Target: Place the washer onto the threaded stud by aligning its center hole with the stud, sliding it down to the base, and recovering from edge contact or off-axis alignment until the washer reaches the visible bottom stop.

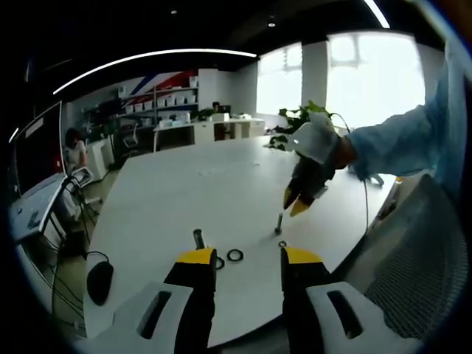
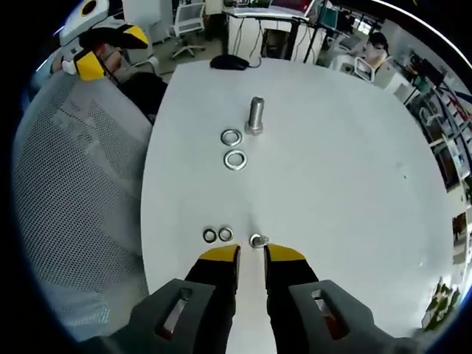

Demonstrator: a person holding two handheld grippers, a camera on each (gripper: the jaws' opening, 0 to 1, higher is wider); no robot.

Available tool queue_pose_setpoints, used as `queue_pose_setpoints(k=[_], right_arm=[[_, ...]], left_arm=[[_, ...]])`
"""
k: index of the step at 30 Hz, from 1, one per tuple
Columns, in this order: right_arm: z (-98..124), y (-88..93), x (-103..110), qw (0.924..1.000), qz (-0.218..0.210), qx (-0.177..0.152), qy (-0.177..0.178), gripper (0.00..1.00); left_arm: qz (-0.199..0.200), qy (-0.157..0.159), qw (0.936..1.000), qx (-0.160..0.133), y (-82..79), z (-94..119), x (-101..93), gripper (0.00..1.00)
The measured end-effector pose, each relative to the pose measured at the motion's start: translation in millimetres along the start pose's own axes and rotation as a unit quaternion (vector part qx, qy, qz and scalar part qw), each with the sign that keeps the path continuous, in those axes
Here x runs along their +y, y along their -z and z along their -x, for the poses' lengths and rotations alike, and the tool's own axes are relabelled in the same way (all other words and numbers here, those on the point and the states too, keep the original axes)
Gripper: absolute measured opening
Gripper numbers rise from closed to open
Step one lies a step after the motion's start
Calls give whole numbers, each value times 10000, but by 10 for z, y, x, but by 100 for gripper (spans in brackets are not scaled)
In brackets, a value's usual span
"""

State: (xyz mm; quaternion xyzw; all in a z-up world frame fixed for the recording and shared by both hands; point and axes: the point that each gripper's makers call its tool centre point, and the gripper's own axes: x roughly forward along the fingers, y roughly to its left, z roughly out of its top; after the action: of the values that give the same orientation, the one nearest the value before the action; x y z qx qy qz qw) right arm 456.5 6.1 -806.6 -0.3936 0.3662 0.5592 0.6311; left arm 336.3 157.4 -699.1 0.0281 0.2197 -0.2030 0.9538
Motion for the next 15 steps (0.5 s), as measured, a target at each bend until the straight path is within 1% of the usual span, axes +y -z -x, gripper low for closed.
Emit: queue_pose_setpoints(k=[9,15], right_arm=[[-91,33,159,9997,-177,-26,-137,15],[-222,84,288,9988,-373,-43,-306,15]], left_arm=[[3,-4,10000,-6,0,0,3,33],[3,-1,10000,-1,3,1,-1,33]])
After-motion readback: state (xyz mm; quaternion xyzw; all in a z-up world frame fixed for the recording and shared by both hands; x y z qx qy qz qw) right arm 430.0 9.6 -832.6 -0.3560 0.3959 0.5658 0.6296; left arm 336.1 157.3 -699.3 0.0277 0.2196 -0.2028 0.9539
